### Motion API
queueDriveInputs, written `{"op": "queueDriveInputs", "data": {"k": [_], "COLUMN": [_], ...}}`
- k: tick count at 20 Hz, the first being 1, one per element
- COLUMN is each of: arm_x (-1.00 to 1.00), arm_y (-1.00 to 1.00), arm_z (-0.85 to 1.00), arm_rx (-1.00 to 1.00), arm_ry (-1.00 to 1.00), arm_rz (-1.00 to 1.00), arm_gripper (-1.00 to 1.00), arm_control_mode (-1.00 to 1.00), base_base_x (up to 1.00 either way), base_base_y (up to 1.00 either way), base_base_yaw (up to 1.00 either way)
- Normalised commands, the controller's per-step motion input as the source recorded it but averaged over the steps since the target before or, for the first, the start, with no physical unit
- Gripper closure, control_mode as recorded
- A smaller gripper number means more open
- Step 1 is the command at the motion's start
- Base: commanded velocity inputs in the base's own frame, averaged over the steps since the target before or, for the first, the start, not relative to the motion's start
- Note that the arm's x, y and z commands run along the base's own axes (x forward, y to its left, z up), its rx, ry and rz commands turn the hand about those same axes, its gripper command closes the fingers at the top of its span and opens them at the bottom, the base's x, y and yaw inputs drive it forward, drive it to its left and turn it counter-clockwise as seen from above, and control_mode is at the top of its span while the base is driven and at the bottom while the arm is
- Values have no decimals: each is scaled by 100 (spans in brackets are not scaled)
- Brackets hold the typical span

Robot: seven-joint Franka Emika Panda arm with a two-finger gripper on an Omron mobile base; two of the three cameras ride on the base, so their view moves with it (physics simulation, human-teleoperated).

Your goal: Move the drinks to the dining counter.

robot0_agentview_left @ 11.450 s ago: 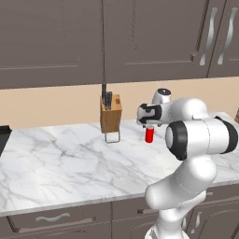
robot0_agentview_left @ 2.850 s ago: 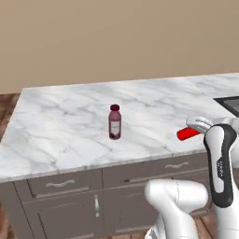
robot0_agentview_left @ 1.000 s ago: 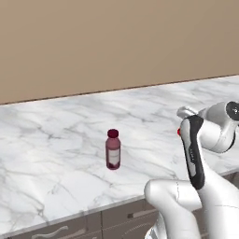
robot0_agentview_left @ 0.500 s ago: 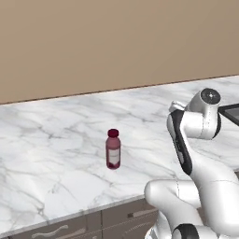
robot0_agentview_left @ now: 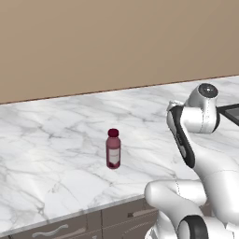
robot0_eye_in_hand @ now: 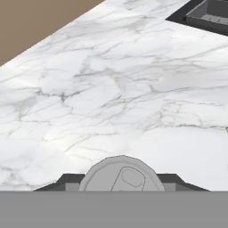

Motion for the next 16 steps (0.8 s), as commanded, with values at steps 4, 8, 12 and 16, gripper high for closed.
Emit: {"op": "queueDriveInputs", "data": {"k": [4, 8, 12, 16], "arm_x": [0, 0, 0, 0], "arm_y": [0, 0, 0, 0], "arm_z": [-27, -25, -9, 0], "arm_rx": [-4, -18, -23, -14], "arm_ry": [0, 0, 0, 0], "arm_rz": [20, 15, 7, 2], "arm_gripper": [100, 100, 100, 100], "arm_control_mode": [-100, -100, -100, -100], "base_base_x": [0, 0, 0, 0], "base_base_y": [0, 0, 0, 0], "base_base_yaw": [0, 0, 0, 0]}}
